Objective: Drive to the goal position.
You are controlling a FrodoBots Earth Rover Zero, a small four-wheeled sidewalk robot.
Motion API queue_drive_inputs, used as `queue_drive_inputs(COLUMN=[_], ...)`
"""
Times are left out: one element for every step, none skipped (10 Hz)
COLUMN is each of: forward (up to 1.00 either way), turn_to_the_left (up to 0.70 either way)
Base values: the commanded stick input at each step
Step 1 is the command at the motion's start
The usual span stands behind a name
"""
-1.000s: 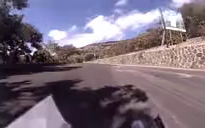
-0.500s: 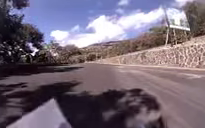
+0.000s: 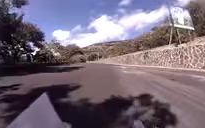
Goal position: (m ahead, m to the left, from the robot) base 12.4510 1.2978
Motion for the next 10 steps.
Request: queue_drive_inputs(forward=[0.70, 0.70, 0.70, 0.70, 0.70, 0.70, 0.70, 0.70, 0.70, 0.70], turn_to_the_left=[0.00, 0.00, 0.00, 0.00, 0.00, 0.00, 0.00, 0.00, 0.00, 0.00])
